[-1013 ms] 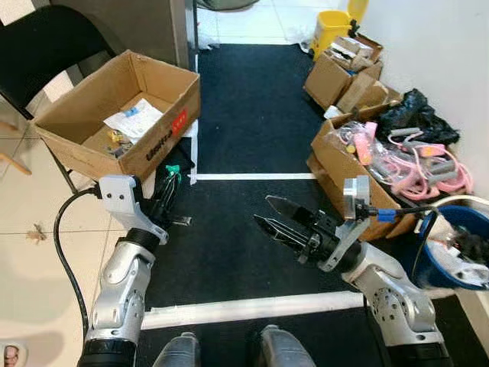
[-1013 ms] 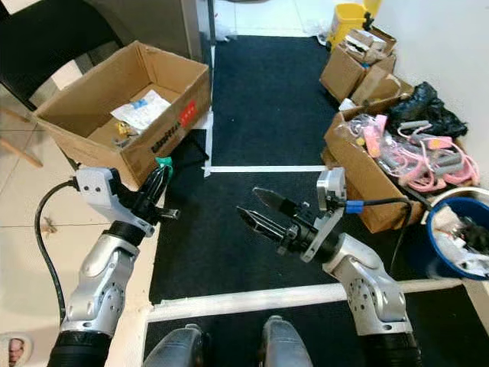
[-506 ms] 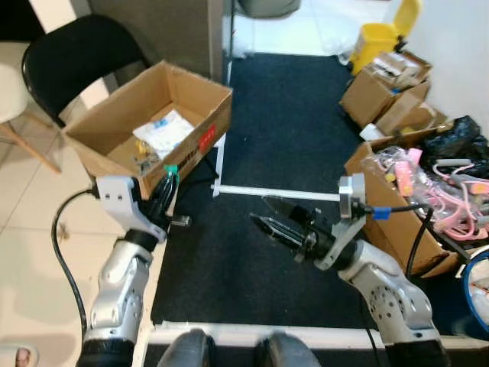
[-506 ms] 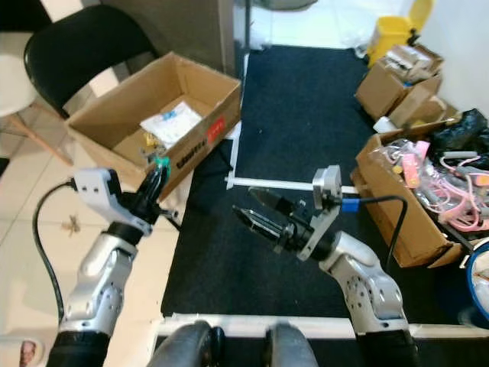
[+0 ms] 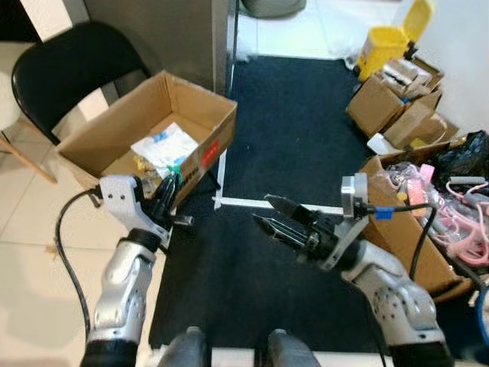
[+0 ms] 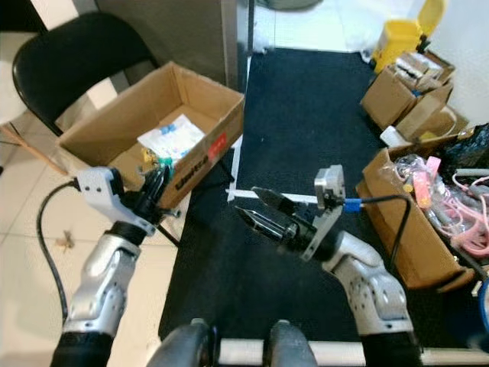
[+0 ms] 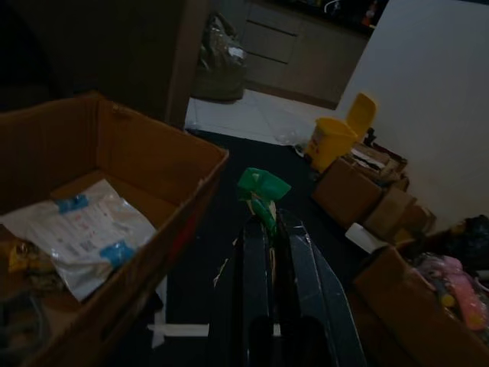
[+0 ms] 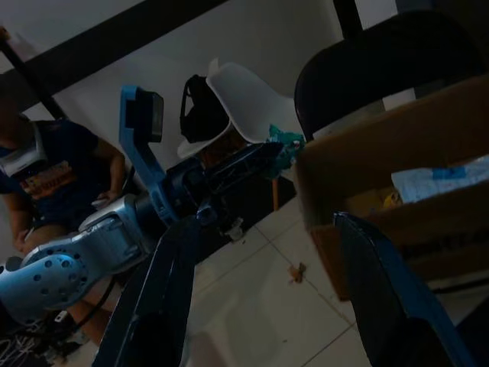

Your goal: Picking trash to rubbish bin

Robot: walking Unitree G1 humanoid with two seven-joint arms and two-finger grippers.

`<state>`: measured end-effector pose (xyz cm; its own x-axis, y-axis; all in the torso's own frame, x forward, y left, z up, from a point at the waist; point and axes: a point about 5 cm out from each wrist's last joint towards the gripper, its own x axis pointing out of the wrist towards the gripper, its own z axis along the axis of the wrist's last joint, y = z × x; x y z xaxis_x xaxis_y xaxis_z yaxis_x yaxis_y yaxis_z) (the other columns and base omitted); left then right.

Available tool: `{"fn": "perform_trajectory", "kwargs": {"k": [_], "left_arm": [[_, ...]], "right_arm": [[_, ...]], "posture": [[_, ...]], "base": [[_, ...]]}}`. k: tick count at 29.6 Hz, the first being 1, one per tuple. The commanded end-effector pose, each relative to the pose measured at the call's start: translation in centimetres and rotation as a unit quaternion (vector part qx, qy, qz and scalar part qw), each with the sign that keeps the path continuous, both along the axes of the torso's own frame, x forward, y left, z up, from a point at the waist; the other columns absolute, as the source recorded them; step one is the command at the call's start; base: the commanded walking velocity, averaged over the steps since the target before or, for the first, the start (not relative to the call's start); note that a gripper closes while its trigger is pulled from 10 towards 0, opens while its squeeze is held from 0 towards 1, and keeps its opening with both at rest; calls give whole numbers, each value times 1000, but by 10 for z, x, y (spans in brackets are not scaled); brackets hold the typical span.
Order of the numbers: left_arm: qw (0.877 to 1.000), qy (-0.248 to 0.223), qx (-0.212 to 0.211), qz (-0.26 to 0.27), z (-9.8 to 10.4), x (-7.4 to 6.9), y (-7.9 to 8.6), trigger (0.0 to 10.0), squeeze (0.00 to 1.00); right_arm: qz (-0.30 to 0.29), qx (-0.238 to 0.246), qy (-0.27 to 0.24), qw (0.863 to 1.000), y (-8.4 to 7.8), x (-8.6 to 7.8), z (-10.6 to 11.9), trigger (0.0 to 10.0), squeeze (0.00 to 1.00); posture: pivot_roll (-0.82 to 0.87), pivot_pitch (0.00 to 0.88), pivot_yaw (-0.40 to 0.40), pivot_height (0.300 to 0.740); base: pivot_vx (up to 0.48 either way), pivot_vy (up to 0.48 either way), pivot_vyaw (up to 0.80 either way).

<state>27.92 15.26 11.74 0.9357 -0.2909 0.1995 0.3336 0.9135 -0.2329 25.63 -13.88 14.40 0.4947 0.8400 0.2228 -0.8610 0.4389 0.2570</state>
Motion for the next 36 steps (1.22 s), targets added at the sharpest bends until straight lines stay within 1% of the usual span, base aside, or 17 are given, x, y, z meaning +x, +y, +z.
{"fn": "perform_trajectory", "kwargs": {"k": [1,3,8,27,33,36], "left_arm": [[1000,6,3,-3,-3,-2,-2,10000,0],[1000,6,3,-3,-3,-2,-2,10000,0],[1000,6,5,-1,-3,-2,-2,10000,0],[1000,8,5,0,-5,-3,-2,10000,0],[1000,8,4,9,-5,-3,-1,10000,0],[1000,8,4,13,-5,-4,0,10000,0]], "right_arm": [[-5,-6,0,1000,-4,-2,-1,10000,0],[-5,-6,0,1000,-4,-2,-1,10000,0],[-6,-9,-3,1000,-4,-2,-1,10000,0],[0,-6,-1,1000,-4,-3,-3,10000,0],[2,-7,-2,1000,-4,-3,-3,10000,0],[5,-18,-9,1000,-4,-3,-2,10000,0]], "posture": [[1,152,0,740],[1,152,0,740],[5,152,-1,740],[8,138,-4,740],[8,138,-4,740],[8,138,-4,740]], "base": [[379,0,0],[379,0,0],[377,0,595],[377,0,0],[376,0,0],[376,0,533]]}}
